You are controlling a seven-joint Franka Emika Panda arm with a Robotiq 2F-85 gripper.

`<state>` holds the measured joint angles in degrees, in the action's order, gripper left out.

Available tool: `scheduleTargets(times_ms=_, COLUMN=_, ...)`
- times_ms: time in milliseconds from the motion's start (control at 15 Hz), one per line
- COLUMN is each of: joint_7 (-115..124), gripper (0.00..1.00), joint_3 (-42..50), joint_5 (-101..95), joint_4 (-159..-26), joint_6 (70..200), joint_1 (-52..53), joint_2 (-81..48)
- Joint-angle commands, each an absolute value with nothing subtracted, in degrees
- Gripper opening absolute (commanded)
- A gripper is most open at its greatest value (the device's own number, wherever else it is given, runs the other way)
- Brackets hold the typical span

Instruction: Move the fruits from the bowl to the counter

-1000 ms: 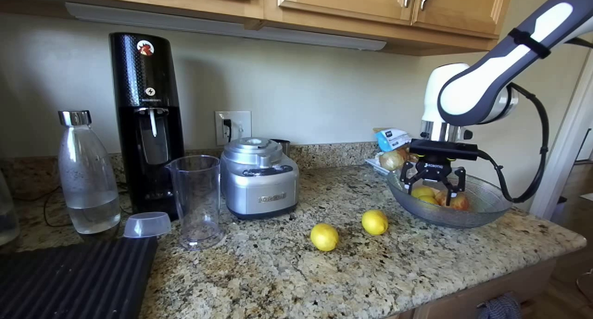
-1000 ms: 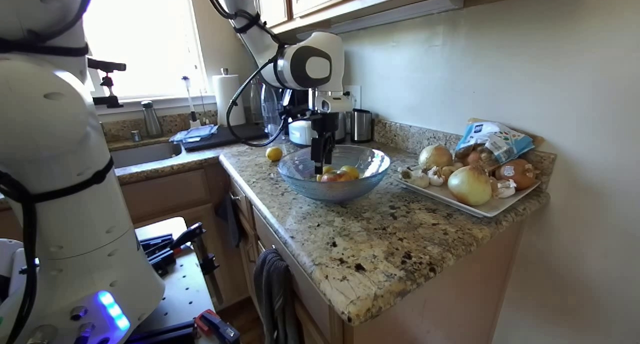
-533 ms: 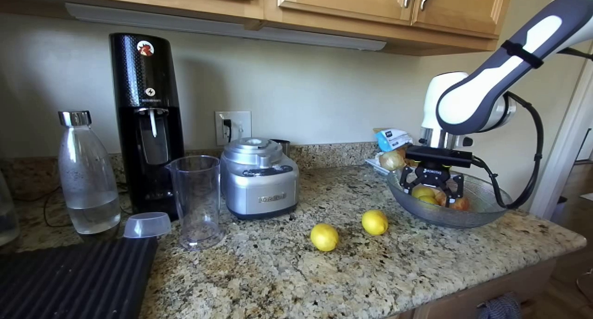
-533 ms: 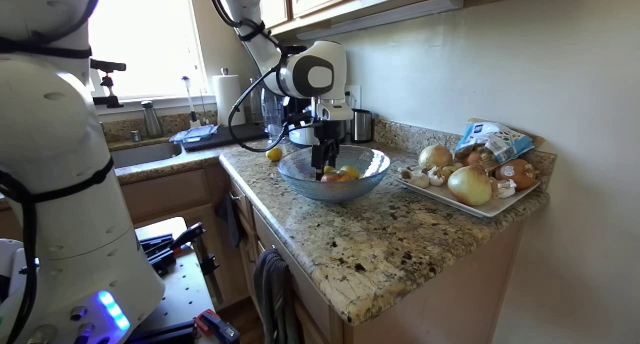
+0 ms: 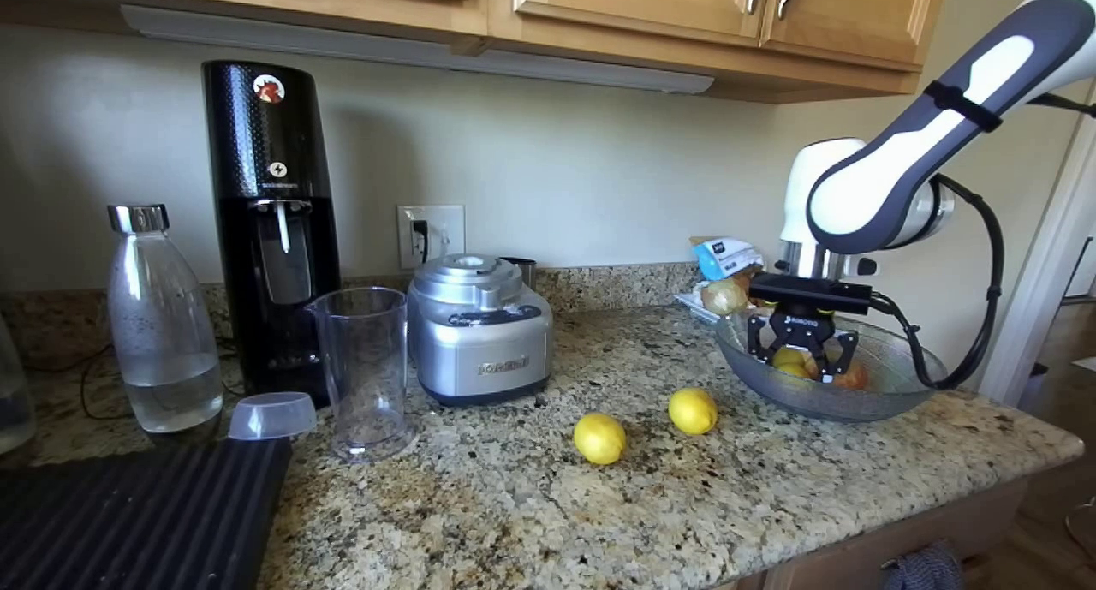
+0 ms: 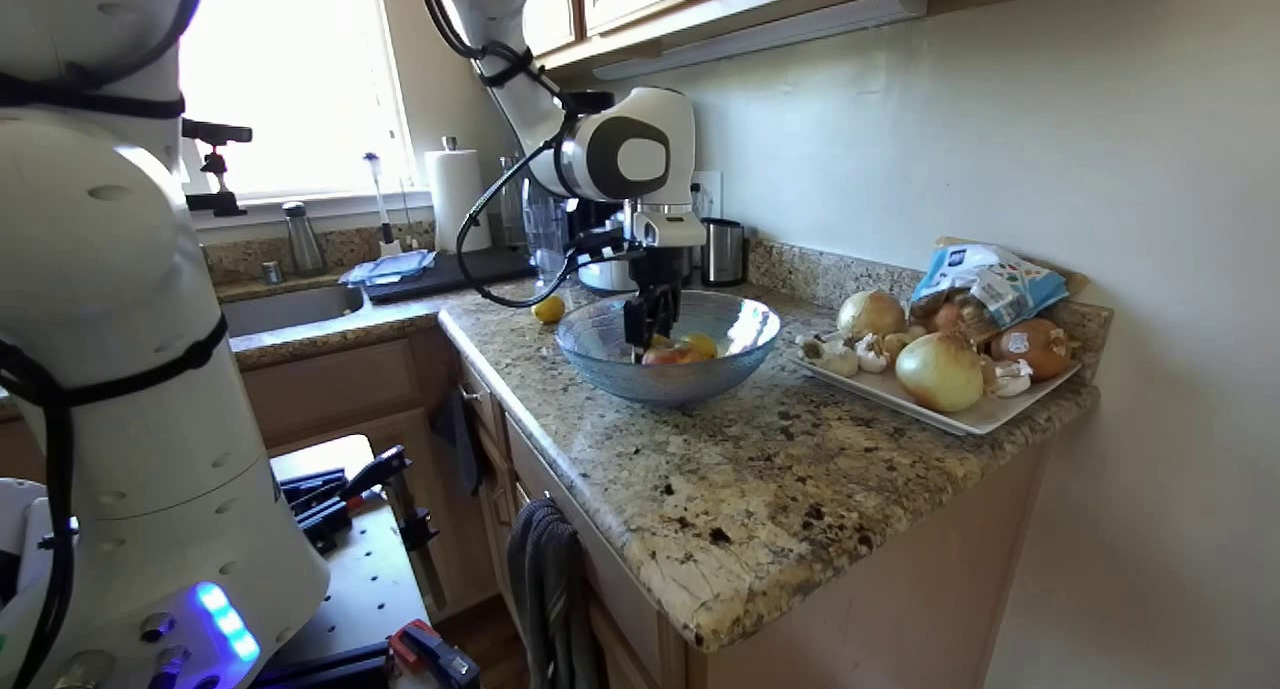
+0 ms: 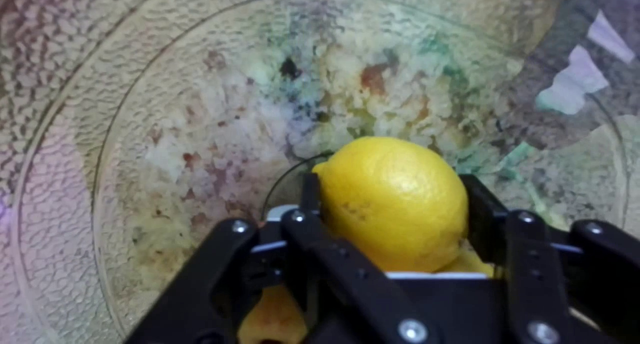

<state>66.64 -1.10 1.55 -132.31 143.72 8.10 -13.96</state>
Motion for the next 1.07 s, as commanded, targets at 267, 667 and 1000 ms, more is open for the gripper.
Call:
scheduleTargets(times_ms=267, joint_7=65.69, gripper=0.4, joint_3=-1.44, joint_5=4.2, joint_4=-135.78, joint_6=144.81, joint_1=7.74, joint_2=-8.92)
scheduleTargets(times_ms=667, joint_7=63.69, gripper=0.4, joint_3=-2.69, joint_5=4.77, joint_4=-136.46, joint_6=143.76, joint_1=7.82, joint_2=-0.94)
scheduleTargets(times_ms=1000, joint_7=62.52, gripper=0.4, joint_3=-6.09, joint_5=3.15, joint_4=-134.89, joint_6=143.36, joint_1=8.79, joint_2=4.37)
